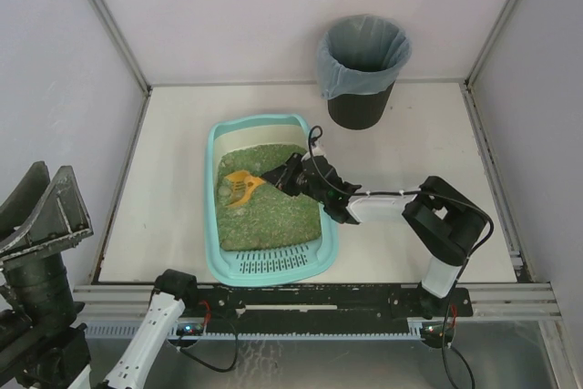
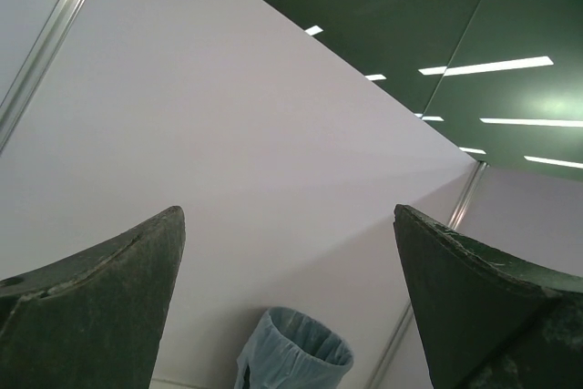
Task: Clean the litter box
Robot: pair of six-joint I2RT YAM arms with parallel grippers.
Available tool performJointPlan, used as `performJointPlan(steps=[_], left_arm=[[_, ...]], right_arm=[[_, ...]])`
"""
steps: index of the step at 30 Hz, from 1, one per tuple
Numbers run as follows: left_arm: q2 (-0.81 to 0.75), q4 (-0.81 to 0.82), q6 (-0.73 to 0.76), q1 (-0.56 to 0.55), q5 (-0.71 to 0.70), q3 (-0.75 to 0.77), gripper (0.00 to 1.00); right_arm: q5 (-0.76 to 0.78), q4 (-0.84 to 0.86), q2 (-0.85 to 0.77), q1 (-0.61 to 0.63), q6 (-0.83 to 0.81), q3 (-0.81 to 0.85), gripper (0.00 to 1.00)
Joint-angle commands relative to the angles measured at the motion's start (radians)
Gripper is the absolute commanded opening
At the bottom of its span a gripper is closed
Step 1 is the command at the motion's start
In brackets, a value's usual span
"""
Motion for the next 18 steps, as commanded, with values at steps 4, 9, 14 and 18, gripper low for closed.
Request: performJointPlan(steps=[4,9,14,18], left_arm=[[0.016,0.027,0.027,0.013,-0.009,-0.016,1.00],[0.019,0.034,0.029,0.017,-0.005,-0.025,1.00],[0.018,0.046,0.030,0.023,0.015,-0.034,1.00],[0.021,0.050,0.029,0.026,0.023,-0.039,1.00]], right_arm=[[0.060,0.006,-0.073,-0.024,0.022,-0.037,0.00],[0.069,0.022,-0.104,-0.029,0.020,-0.063,0.00],[0.066,0.029,-0.114,-0.033,0.008,-0.067,0.00],[0.061,0.040,-0.105,-0.037,0.007,-0.066,0.00]])
